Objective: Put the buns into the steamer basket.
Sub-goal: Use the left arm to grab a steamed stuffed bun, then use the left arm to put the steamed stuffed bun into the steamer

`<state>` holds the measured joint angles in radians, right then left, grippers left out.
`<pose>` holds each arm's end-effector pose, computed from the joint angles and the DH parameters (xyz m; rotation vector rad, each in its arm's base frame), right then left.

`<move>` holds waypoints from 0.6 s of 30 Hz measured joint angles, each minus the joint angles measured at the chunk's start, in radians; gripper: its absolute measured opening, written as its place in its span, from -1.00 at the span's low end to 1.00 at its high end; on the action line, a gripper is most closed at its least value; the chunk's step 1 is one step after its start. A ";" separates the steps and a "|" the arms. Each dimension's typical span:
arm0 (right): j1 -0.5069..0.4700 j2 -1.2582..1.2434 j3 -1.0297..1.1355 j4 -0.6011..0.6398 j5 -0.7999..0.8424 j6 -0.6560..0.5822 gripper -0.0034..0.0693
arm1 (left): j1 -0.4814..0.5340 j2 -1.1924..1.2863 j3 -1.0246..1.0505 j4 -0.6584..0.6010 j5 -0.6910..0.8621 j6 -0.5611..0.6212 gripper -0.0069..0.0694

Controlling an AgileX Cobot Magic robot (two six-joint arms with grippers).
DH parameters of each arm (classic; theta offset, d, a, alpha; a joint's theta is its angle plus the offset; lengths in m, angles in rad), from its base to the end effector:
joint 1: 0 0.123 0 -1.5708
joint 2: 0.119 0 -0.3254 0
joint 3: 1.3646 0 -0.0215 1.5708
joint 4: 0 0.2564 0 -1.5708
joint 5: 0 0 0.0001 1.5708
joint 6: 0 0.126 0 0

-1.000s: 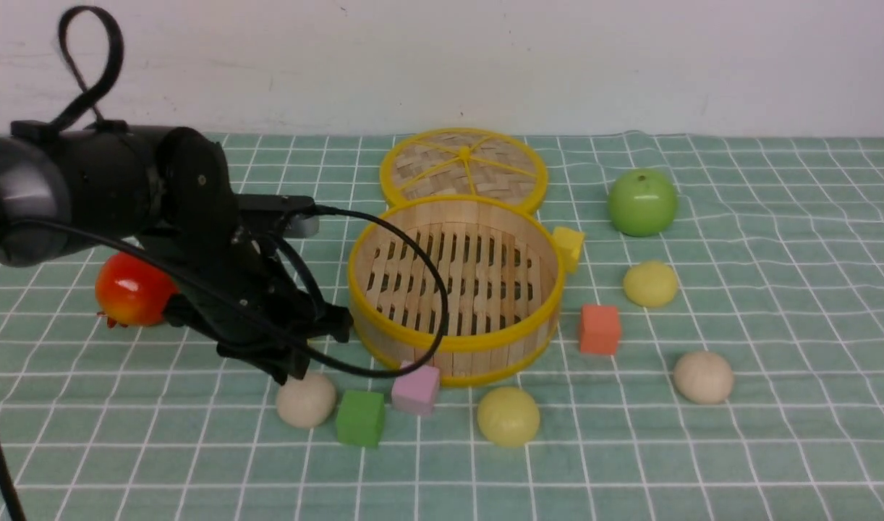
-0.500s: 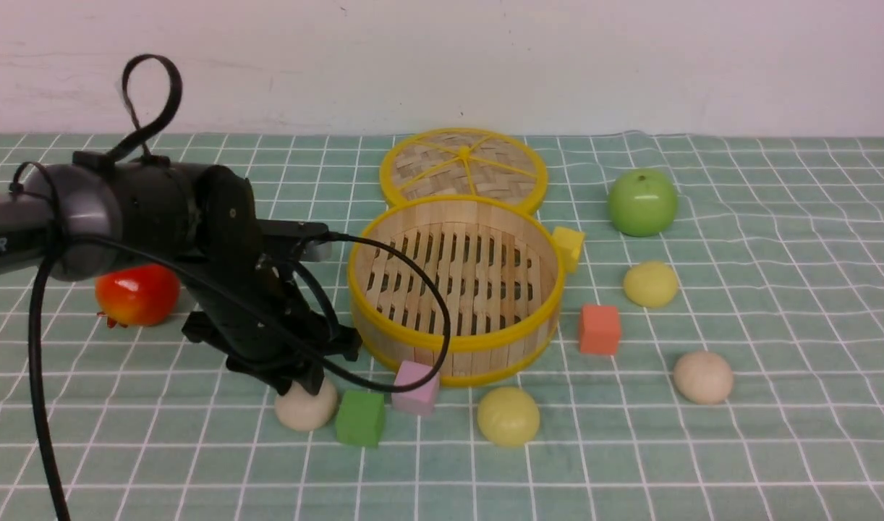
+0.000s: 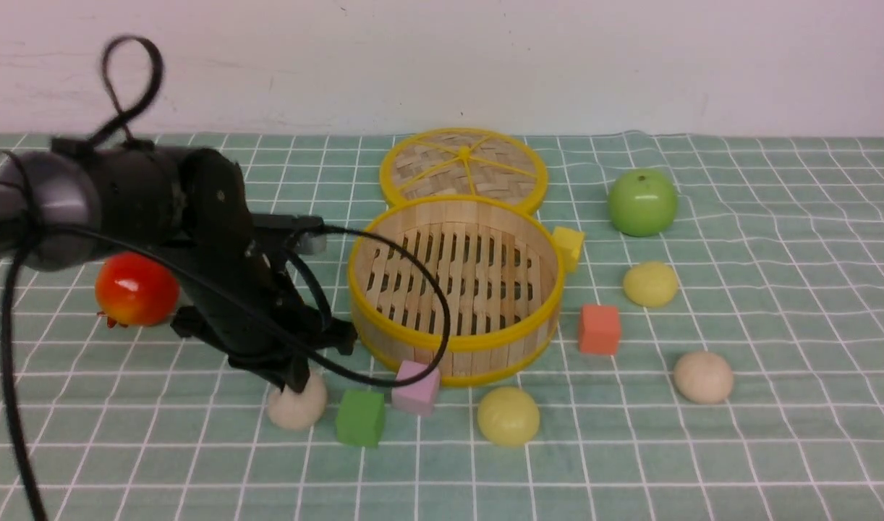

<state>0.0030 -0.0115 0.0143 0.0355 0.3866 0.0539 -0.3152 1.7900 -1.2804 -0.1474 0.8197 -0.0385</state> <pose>0.0504 0.0018 0.1634 0.0692 1.8721 0.0744 0.3681 -0.1343 0.2261 0.2738 2.8160 -0.2559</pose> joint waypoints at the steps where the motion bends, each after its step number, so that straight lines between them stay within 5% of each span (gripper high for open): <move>1: 0.000 0.000 0.000 0.000 0.000 0.000 -0.25 | -0.006 -0.036 -0.012 -0.014 0.002 0.010 -0.84; 9: 0.000 0.000 0.000 0.000 0.000 0.000 -0.25 | -0.113 -0.051 -0.140 -0.203 -0.185 0.218 -0.84; 18: 0.000 0.000 0.000 0.000 0.000 0.000 -0.25 | -0.117 0.187 -0.218 -0.153 -0.234 0.214 -0.75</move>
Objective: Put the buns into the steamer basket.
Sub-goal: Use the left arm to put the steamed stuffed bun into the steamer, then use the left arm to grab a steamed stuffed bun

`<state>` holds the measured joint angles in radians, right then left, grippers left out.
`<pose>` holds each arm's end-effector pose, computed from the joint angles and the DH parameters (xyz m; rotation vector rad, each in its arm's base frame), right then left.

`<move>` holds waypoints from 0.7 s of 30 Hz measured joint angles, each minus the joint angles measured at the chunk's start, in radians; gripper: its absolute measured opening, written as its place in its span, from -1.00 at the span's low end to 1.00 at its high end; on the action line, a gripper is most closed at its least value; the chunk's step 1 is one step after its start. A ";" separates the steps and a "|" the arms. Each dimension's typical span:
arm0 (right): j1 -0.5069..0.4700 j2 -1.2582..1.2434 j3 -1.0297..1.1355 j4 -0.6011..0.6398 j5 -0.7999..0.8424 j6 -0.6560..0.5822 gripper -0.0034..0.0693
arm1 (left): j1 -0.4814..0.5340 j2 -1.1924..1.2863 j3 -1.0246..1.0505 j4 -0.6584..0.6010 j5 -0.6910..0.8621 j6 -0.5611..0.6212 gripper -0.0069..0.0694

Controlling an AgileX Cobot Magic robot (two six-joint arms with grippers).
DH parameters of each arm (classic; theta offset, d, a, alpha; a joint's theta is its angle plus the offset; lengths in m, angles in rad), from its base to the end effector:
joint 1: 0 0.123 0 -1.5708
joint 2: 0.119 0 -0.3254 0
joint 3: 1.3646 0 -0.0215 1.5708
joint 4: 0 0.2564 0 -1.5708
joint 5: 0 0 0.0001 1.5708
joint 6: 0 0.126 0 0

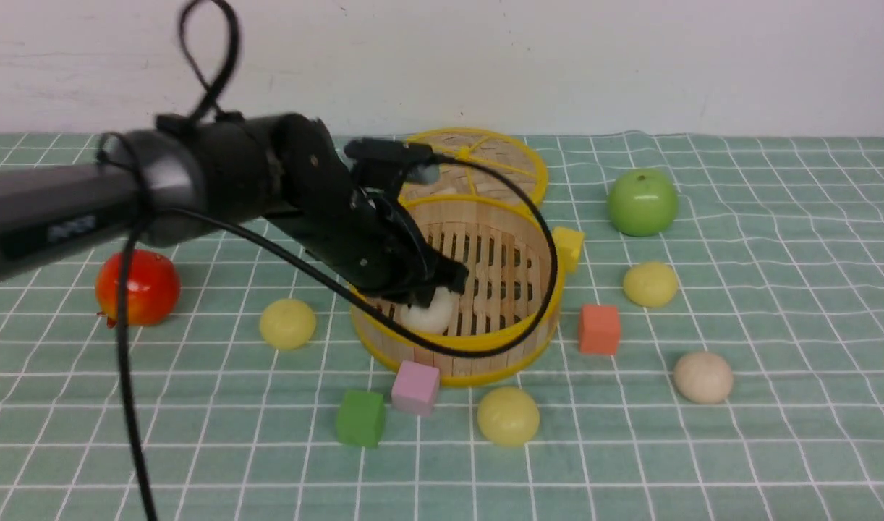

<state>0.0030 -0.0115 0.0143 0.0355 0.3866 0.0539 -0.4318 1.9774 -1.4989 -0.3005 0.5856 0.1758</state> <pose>0.0504 0.0018 0.1634 0.0692 1.8721 0.0744 0.4274 -0.2197 0.2250 0.5171 2.5051 -0.4081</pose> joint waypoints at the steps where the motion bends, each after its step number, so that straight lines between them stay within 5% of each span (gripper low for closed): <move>1: 0.000 0.000 0.000 0.000 0.000 0.000 -0.25 | 0.000 0.004 -0.002 0.003 0.001 0.000 -0.74; 12: 0.000 0.000 0.000 0.000 0.000 0.000 -0.25 | 0.000 -0.056 -0.102 0.120 0.191 -0.176 0.04; 21: 0.000 0.000 0.000 0.000 0.000 0.000 -0.25 | 0.092 -0.170 -0.109 0.244 0.395 -0.243 -0.09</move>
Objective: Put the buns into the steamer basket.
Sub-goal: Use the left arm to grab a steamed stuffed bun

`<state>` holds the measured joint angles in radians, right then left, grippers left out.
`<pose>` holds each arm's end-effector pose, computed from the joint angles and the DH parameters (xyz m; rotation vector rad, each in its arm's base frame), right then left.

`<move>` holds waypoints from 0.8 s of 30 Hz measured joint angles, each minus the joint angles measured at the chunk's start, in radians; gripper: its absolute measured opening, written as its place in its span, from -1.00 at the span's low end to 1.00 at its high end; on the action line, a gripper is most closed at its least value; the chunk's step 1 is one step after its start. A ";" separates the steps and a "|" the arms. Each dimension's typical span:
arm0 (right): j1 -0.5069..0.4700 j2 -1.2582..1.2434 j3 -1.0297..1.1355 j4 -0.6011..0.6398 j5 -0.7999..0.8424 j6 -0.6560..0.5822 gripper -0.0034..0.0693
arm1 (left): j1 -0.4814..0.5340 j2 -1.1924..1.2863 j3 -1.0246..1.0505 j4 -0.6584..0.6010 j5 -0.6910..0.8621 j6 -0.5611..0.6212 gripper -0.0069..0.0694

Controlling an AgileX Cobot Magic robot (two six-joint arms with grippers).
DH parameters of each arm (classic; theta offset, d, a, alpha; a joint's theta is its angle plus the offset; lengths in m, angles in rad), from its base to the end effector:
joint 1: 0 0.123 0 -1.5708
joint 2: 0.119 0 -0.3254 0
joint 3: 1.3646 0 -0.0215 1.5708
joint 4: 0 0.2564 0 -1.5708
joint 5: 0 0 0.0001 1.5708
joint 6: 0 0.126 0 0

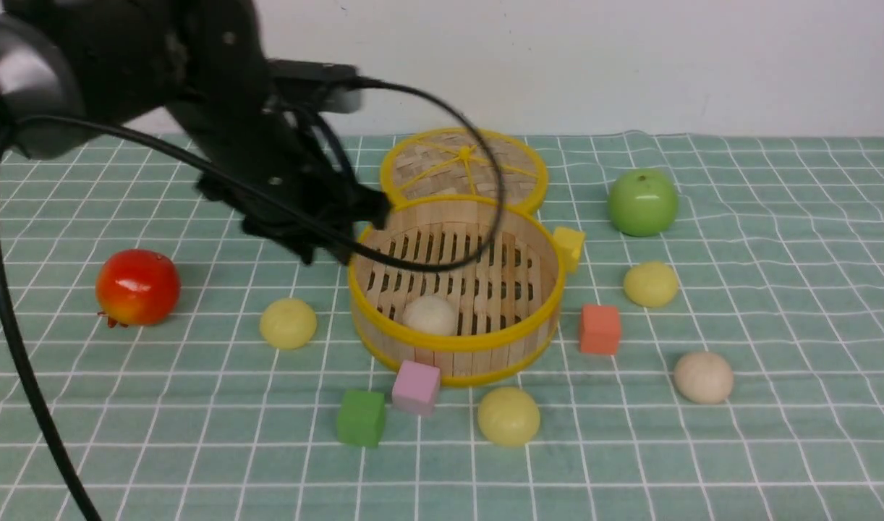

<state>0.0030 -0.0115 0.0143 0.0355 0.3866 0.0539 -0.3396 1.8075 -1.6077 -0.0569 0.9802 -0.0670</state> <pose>0.0504 0.0018 0.1634 0.0692 1.8721 0.0744 0.4020 -0.1483 0.3088 0.3370 2.6559 -0.2038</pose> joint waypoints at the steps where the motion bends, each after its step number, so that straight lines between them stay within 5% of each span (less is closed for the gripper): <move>1: 0.000 0.000 0.000 0.000 0.000 0.000 -0.25 | 0.033 0.019 0.012 0.009 0.003 -0.004 -0.17; 7: 0.000 0.000 0.000 0.000 0.000 0.000 -0.25 | 0.085 0.139 0.031 0.027 -0.084 -0.007 -0.28; 24: 0.000 0.000 0.000 0.000 0.000 0.000 -0.25 | 0.085 0.258 0.032 0.102 -0.206 -0.007 -0.20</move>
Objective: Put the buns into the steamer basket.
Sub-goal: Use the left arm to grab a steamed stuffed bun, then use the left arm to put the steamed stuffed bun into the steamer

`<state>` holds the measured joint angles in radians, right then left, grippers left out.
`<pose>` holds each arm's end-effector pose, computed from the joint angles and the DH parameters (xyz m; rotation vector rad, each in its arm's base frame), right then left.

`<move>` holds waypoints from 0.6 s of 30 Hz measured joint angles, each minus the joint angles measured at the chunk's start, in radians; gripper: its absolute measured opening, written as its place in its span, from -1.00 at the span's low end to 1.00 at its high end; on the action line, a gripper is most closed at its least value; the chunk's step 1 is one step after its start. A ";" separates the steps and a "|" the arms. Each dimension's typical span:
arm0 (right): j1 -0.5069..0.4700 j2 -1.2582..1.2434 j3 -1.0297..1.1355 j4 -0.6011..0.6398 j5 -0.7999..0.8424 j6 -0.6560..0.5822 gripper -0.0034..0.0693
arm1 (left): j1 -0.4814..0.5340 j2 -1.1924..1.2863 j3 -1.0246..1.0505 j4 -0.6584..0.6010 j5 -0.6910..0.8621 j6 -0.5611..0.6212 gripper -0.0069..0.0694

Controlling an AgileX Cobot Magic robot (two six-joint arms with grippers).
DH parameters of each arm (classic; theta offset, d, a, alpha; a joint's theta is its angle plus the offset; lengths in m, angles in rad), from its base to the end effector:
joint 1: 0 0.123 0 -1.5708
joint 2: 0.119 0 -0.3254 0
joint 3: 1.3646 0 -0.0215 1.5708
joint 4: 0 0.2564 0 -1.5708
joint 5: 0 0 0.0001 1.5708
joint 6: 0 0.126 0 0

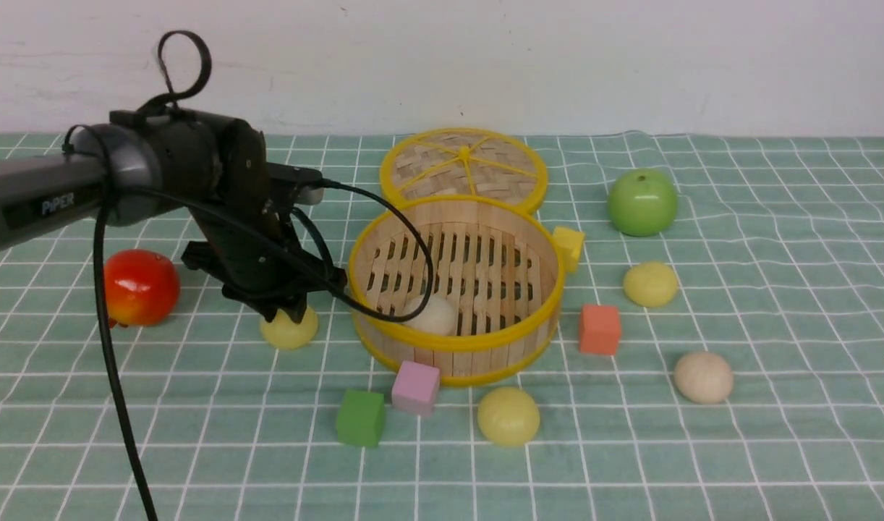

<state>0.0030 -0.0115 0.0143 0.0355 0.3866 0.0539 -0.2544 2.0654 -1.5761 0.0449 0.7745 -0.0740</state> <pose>0.0504 0.0018 0.1634 0.0692 1.8721 0.0744 0.4656 -0.1170 0.1922 0.2827 2.7318 -0.0384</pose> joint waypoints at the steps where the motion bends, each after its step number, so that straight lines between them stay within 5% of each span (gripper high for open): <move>1: 0.000 0.000 0.000 0.000 0.000 0.000 -0.25 | 0.000 0.009 0.000 0.005 -0.006 0.000 -0.20; 7: 0.000 0.000 0.000 0.000 0.000 0.000 -0.25 | 0.000 0.031 -0.002 0.021 -0.020 0.000 -0.24; 12: 0.000 0.000 0.000 0.000 0.000 0.000 -0.25 | 0.000 0.025 -0.010 0.024 -0.011 0.004 -0.83; 18: 0.000 0.000 0.000 0.000 0.000 0.000 -0.25 | -0.007 -0.108 -0.021 -0.055 0.060 0.035 -0.85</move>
<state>0.0030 -0.0115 0.0143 0.0355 0.3866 0.0539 -0.2614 1.9574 -1.5968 -0.0103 0.8345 -0.0392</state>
